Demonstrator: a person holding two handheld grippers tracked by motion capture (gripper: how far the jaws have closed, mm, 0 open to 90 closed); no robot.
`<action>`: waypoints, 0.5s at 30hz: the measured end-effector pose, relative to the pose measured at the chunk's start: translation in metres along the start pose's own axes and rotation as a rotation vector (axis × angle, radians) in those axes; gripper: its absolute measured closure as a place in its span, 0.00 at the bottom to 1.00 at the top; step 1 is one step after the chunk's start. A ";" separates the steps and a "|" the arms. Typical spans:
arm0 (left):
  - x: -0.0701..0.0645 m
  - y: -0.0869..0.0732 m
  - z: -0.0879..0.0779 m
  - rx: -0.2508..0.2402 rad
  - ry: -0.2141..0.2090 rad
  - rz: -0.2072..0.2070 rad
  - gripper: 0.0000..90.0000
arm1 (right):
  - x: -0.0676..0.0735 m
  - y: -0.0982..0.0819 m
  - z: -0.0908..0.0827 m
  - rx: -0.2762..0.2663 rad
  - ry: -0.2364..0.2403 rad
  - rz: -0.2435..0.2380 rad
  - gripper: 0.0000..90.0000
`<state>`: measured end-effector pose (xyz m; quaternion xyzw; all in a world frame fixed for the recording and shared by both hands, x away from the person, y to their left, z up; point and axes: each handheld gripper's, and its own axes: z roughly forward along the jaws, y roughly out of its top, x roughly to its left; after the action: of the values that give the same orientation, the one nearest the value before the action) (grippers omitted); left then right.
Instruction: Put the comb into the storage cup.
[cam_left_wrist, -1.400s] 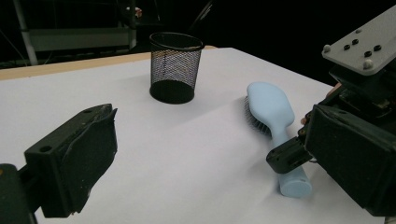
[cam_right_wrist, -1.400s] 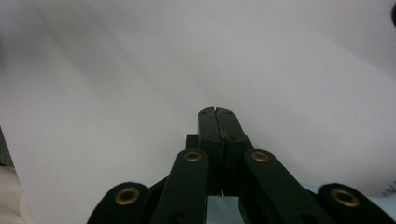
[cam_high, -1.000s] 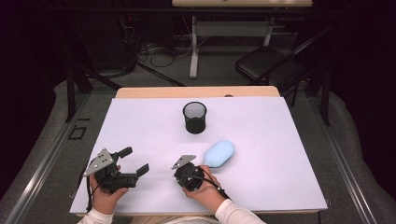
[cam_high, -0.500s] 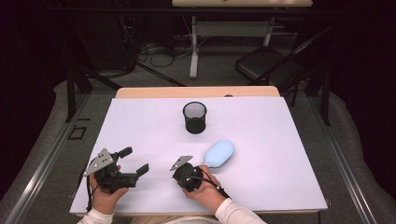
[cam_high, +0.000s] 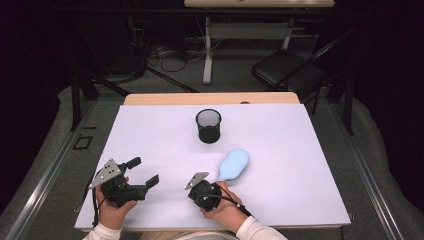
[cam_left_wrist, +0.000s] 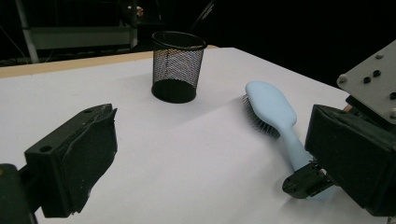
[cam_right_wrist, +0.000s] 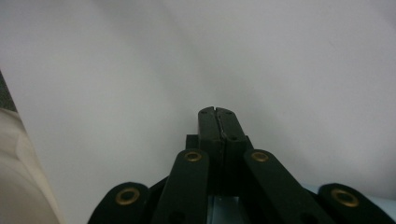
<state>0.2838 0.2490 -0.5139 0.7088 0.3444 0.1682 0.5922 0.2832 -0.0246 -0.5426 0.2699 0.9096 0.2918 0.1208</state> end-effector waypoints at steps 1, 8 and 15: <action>0.000 0.000 0.000 0.000 0.001 0.000 0.02 | 0.000 -0.001 -0.001 0.001 0.000 -0.002 1.00; 0.000 0.000 0.000 -0.001 0.001 0.000 0.02 | 0.000 -0.011 -0.008 0.004 -0.002 -0.002 1.00; 0.000 0.000 0.001 0.002 0.004 0.003 0.02 | 0.000 -0.019 -0.015 0.005 -0.002 0.002 1.00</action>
<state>0.2842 0.2482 -0.5142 0.7094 0.3447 0.1702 0.5907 0.2691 -0.0443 -0.5421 0.2712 0.9101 0.2892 0.1206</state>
